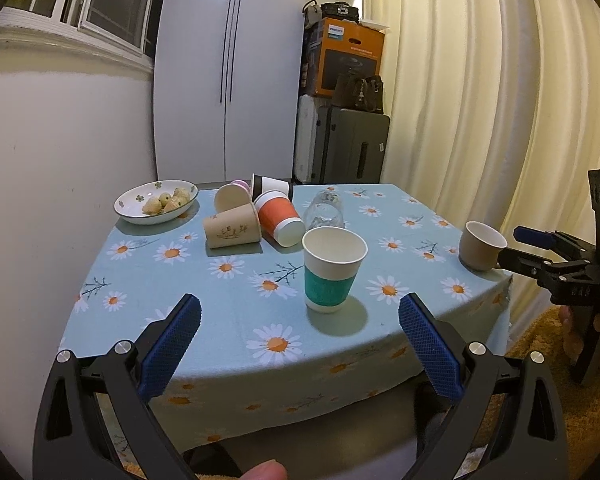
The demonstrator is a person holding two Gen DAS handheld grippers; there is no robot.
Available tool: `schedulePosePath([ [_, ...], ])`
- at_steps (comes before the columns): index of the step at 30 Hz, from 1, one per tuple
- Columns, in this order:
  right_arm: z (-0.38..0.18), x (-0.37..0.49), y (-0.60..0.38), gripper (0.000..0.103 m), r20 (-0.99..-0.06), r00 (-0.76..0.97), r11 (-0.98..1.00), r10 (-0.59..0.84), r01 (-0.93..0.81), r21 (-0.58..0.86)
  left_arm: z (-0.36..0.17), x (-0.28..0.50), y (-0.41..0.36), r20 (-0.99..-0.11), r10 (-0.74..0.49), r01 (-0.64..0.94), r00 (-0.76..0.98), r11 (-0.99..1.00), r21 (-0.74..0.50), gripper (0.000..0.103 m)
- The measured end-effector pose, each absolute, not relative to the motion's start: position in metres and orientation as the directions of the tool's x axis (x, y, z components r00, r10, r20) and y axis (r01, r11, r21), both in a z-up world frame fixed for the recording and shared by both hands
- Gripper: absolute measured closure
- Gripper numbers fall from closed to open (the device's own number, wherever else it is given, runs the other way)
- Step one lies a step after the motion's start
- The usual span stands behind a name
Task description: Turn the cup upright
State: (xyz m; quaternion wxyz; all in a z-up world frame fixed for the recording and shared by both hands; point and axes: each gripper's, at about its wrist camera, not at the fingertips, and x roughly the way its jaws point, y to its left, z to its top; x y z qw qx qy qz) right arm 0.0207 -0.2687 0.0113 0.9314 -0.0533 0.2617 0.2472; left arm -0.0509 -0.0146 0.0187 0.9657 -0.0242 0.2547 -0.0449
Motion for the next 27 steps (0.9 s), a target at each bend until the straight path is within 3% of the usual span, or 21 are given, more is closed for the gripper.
schedulePosePath([
  [27, 0.0087, 0.0231, -0.2686, 0.005, -0.526, 0.736, 0.873, 0.426, -0.488, 0.025, 0.0182, -0.0488, -0.0160, -0.497, -0.096, 0.076, 0.863, 0.995, -0.060, 0.006],
])
